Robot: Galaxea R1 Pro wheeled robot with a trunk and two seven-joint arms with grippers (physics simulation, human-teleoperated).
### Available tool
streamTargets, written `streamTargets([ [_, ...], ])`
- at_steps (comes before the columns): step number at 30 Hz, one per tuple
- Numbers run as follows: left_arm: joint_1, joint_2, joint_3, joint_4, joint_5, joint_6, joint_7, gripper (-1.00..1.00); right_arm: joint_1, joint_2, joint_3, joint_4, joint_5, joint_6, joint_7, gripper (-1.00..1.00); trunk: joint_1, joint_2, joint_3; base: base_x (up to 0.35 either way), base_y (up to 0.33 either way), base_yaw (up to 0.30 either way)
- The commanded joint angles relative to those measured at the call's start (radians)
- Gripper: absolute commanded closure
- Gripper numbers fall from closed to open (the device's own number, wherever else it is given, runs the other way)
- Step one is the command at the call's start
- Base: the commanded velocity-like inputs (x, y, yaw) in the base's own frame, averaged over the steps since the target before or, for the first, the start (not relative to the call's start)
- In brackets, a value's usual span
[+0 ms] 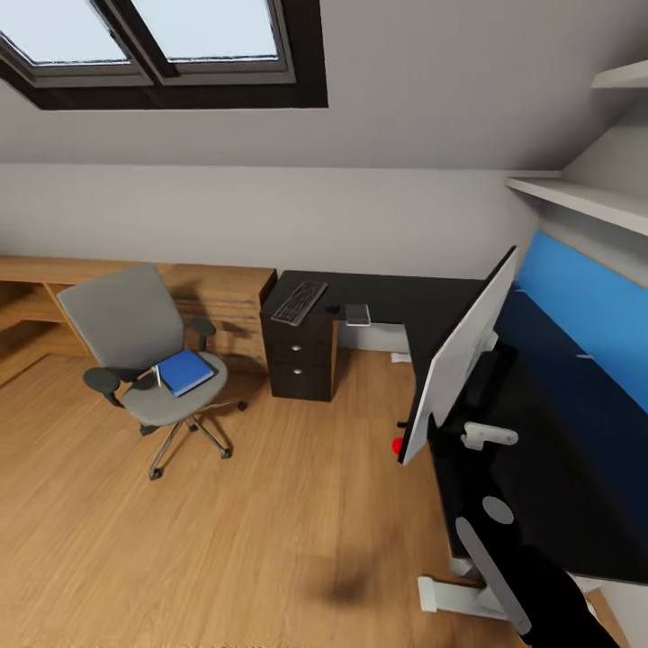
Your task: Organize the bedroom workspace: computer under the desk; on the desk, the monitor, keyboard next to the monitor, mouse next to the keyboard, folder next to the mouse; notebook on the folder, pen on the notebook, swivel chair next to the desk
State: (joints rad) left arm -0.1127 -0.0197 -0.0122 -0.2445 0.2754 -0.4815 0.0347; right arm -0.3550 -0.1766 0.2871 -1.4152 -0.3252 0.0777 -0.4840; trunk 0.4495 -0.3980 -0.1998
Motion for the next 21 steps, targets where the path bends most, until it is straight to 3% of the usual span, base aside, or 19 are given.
streamTargets([
  [1, -0.001, 0.0, -0.002, 0.001, 0.001, -0.003, 0.004, -1.0, -0.001, -0.001, 0.002, -0.002, -0.004, 0.005, -0.008, -1.0, 0.001, -0.002, -0.003, 0.0, 0.0, 0.191],
  [21, -0.001, 0.001, -0.001, 0.001, 0.001, -0.003, 0.005, -1.0, -0.001, -0.002, -0.006, -0.001, -0.003, 0.005, -0.008, -1.0, 0.001, -0.002, -0.02, 0.0, 0.0, 0.176],
])
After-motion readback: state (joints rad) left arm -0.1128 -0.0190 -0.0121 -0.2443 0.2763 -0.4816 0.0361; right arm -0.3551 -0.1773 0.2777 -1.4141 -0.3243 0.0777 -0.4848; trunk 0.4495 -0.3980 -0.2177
